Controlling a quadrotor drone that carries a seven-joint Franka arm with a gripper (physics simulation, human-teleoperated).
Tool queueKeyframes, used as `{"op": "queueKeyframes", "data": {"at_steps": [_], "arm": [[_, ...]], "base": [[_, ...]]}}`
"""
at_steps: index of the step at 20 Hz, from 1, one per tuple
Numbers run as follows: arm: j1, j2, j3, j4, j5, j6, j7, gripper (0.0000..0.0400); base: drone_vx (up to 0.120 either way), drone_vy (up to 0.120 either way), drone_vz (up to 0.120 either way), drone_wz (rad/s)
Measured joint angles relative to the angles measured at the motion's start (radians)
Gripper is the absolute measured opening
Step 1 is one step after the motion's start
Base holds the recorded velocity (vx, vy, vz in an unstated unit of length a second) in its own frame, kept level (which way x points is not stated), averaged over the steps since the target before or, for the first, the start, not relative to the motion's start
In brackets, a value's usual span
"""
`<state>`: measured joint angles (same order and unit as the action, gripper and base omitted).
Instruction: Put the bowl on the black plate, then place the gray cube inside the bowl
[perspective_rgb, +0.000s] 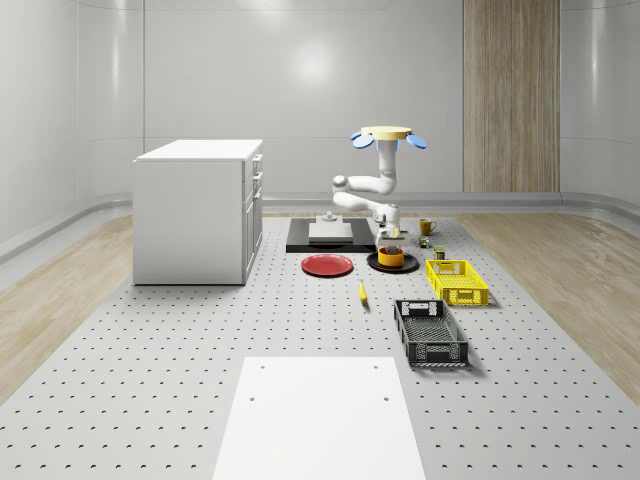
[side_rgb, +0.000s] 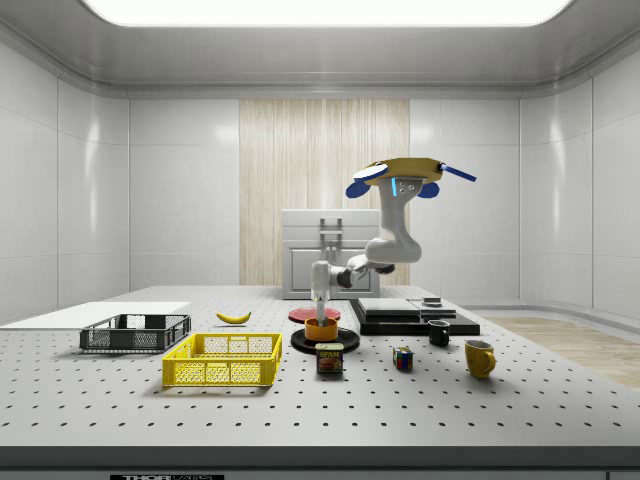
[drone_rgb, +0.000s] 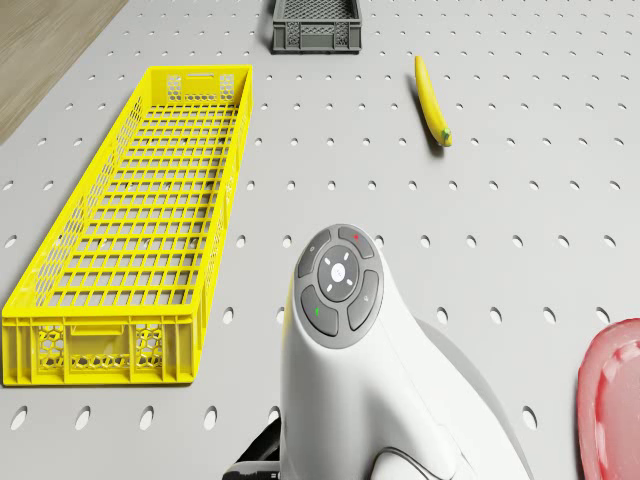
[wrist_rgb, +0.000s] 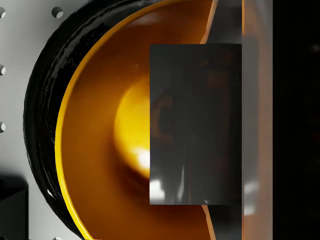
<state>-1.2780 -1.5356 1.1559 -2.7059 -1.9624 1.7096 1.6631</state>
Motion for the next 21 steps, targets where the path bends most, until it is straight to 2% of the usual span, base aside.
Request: {"op": "queueKeyframes", "data": {"at_steps": [6, 9, 12, 16, 21], "arm": [[0.009, 0.004, -0.019, 0.021, -0.017, 0.012, -0.025, 0.0250], [0.014, 0.006, -0.023, 0.026, -0.020, 0.014, -0.034, 0.0323], [0.017, 0.008, -0.025, 0.028, -0.022, 0.014, -0.039, 0.0364], [0.026, 0.007, -0.004, 0.019, -0.004, 0.002, -0.043, 0.0387], [0.040, 0.004, 0.044, -0.002, 0.039, -0.021, -0.045, 0.0396]], "base": [[0.000, 0.000, 0.000, 0.000], [0.000, 0.000, 0.000, 0.000], [0.000, 0.000, 0.000, 0.000], [0.000, 0.000, 0.000, 0.000], [0.000, 0.000, 0.000, 0.000]]}}
